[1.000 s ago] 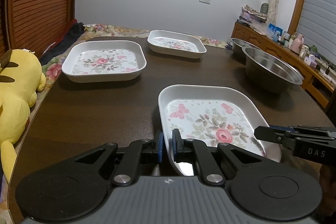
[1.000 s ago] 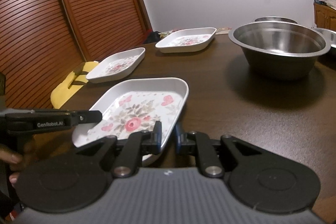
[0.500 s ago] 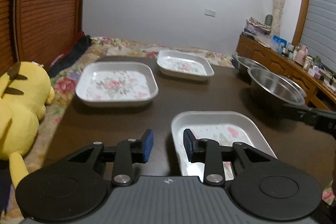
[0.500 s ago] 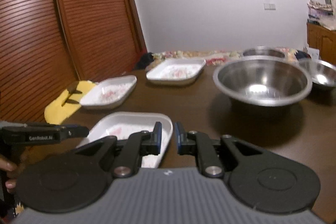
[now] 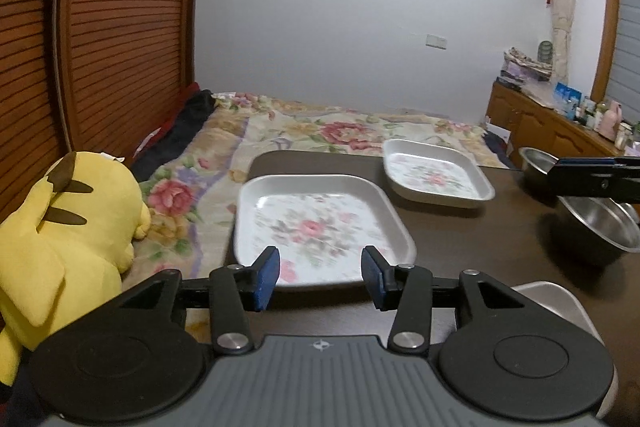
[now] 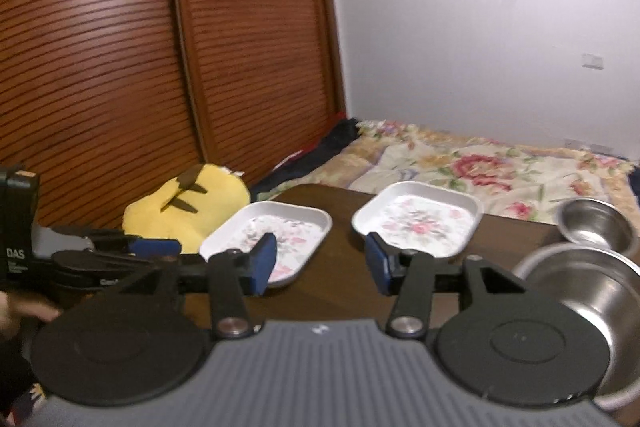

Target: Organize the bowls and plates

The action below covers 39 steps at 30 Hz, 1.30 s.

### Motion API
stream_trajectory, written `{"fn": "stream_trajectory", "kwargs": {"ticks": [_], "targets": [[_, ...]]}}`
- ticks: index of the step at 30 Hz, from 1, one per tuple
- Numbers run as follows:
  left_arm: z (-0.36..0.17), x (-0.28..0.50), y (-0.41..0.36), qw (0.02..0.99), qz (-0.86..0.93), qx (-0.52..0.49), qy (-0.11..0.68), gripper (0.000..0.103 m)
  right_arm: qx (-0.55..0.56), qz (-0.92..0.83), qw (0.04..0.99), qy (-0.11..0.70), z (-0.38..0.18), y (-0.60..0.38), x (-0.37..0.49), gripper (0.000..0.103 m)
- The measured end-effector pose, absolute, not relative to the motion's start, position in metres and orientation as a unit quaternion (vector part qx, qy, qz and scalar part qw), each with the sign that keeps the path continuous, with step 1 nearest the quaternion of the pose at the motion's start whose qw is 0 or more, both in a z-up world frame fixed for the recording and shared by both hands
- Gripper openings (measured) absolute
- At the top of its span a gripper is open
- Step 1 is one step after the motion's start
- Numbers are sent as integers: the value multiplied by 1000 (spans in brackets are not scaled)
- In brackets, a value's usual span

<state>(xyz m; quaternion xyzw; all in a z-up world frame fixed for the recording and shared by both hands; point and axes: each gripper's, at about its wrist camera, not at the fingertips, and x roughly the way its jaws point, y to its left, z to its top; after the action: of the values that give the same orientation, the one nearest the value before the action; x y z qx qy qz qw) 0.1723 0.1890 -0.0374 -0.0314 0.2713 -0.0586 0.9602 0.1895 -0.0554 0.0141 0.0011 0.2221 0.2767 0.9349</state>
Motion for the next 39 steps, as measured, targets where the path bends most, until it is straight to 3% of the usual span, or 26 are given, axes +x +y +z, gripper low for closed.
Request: {"fn": "stream_trajectory", "kwargs": {"ticks": [11, 20, 39], "targets": [[-53, 227, 230, 956, -60, -43, 286, 46, -26, 286, 907, 309, -8, 5, 262, 45], [-75, 245, 244, 946, -66, -60, 310, 31, -32, 274, 886, 373, -37, 25, 297, 38], [-78, 249, 241, 943, -68, -53, 320, 18, -38, 279, 876, 392, -52, 38, 307, 21]]}}
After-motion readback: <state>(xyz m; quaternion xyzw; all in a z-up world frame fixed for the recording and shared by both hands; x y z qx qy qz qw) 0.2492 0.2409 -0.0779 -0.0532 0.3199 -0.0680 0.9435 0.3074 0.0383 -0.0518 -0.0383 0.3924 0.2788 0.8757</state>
